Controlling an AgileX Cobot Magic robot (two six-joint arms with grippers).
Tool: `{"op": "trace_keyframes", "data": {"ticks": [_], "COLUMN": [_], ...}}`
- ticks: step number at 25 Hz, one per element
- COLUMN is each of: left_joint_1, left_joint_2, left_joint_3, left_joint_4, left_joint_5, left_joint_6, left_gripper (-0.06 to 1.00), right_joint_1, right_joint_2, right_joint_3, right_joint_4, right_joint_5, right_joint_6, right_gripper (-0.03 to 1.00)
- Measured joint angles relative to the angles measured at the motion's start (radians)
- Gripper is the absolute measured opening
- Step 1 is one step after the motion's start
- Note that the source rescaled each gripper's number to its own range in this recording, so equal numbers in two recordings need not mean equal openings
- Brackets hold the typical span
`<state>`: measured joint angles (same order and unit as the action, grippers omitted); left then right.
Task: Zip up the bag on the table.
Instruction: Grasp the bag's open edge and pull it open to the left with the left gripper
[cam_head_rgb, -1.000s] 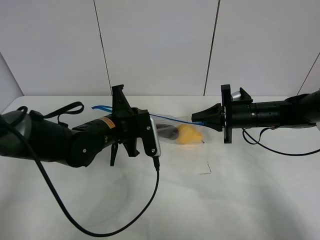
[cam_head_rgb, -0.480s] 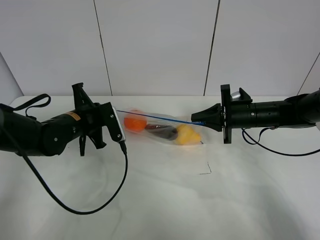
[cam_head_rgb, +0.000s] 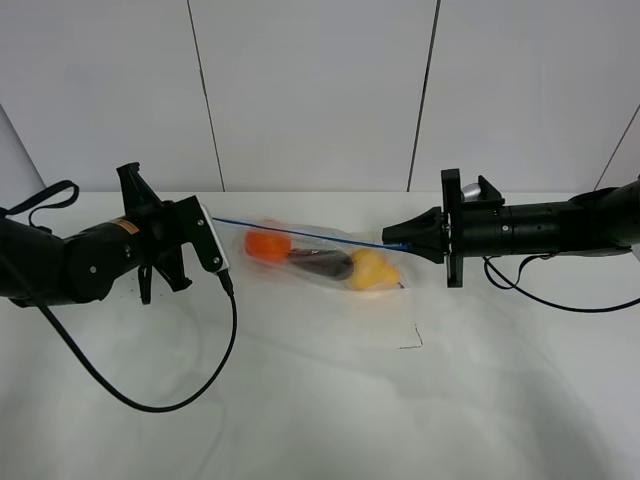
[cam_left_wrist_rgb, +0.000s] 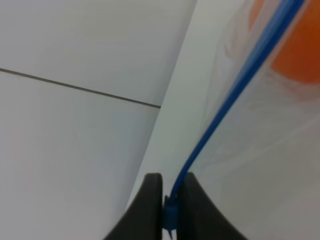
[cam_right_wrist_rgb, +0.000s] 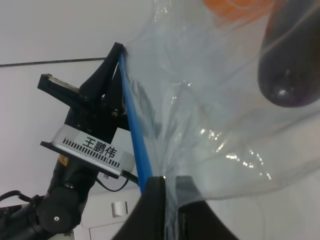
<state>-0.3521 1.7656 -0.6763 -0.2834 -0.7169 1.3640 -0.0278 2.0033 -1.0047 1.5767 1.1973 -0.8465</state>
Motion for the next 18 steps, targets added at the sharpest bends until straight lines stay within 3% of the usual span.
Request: {"op": "trace_keyframes", "data": {"ticks": [5,7,14,18], "left_joint_1": [0.0,0.0,0.065,0.144], "left_joint_2": [0.0,0.0,0.0,0.0], "left_joint_3": [0.0,0.002,0.007,0.007], "left_joint_4": [0.001,0.0,-0.022,-0.022], "left_joint_5": [0.0,-0.006,-0.024,-0.031], "left_joint_6": [-0.003,-0.018,-0.089,-0.162], "left_gripper": [0.0,0.05,0.65,0.75], "right_joint_1": [0.0,0.0,-0.002,-0.002], "right_joint_2": [0.0,0.0,0.0,0.0], "right_joint_3": [0.0,0.0,0.0,0.0], "right_joint_4": [0.0,-0.002,-0.016,-0.017], "right_joint_5": [0.0,0.0,0.001,0.001], "right_joint_6": [0.002,0.002,0.002,0.005], "right_gripper": [0.0,0.0,0.0,0.0]}}
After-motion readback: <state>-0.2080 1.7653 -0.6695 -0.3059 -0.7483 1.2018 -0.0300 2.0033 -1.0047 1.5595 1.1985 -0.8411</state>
